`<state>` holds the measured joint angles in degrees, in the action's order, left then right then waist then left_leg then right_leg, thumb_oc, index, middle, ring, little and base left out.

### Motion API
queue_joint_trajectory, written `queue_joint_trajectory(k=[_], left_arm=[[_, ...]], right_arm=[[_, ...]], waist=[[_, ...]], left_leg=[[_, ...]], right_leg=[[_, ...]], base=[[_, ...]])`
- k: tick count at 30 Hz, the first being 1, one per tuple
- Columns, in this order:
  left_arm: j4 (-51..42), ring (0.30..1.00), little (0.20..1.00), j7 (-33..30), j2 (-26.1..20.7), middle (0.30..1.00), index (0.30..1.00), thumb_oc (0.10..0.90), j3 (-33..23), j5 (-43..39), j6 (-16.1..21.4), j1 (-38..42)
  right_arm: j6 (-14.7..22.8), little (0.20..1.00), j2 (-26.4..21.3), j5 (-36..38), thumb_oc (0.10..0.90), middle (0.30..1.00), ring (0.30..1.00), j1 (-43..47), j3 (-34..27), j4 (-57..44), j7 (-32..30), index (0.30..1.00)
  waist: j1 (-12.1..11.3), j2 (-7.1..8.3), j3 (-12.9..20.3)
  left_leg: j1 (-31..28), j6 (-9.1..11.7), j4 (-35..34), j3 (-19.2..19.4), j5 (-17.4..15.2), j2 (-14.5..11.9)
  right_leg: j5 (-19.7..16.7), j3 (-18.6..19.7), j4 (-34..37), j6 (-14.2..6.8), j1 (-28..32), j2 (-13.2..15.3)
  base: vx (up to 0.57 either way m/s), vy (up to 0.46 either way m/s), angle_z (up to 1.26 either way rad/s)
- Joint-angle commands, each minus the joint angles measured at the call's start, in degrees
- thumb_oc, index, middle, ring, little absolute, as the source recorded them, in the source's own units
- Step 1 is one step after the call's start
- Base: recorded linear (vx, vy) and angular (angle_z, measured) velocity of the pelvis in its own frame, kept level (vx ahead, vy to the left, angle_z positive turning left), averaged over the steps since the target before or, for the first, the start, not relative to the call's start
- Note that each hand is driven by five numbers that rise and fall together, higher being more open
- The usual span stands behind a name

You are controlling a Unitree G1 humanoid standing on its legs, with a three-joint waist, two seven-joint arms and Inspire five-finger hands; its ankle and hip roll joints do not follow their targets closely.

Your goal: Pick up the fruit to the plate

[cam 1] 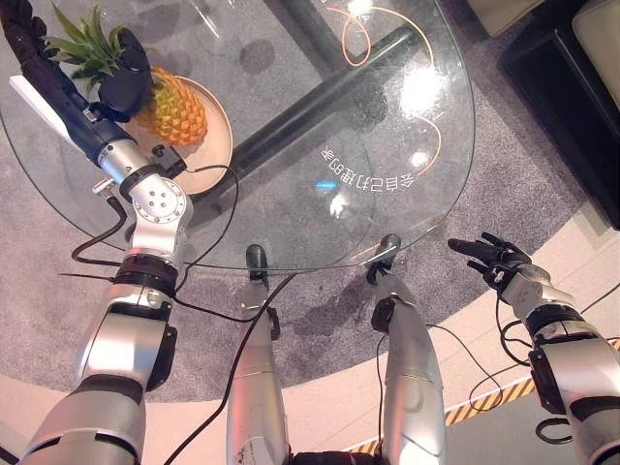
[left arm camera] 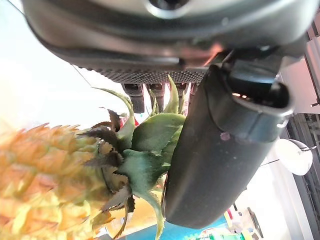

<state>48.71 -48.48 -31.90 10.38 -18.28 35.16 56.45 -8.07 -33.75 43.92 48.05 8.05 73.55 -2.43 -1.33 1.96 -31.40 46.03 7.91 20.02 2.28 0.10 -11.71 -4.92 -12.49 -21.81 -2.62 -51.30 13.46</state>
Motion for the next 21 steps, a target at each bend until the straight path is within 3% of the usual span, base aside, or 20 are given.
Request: queue_joint_trajectory(k=[1, 21], left_arm=[[-3.6, 0.900, 0.900, -1.5, -4.7, 0.900, 0.900, 0.800, -3.4, 1.8, 6.5, 2.9], [-7.3, 0.900, 0.900, 1.4, -2.4, 0.900, 0.900, 0.800, -3.4, 4.0, 7.4, -2.4]], right_arm=[[1.4, 0.900, -2.0, -0.3, 0.800, 0.900, 0.900, -2.2, 0.9, 1.6, -1.8, 0.900], [1.8, 0.900, -1.8, 0.4, 0.800, 0.900, 0.900, -2.4, 0.4, 1.3, -2.7, 0.900]], waist=[[-1.0, 0.13, 1.6], [-2.0, -0.33, 1.6]], left_leg=[[3.8, -0.4, 1.3, -0.1, 1.7, 0.5], [3.7, -0.7, 1.3, -0.4, 1.5, 0.9]], right_leg=[[5.0, -0.2, -2.8, -4.8, 2.4, 1.9], [4.7, -1.0, -2.6, -5.1, 2.7, 2.6]], base=[[0.00, 0.000, 0.00], [0.00, 0.000, 0.00]])
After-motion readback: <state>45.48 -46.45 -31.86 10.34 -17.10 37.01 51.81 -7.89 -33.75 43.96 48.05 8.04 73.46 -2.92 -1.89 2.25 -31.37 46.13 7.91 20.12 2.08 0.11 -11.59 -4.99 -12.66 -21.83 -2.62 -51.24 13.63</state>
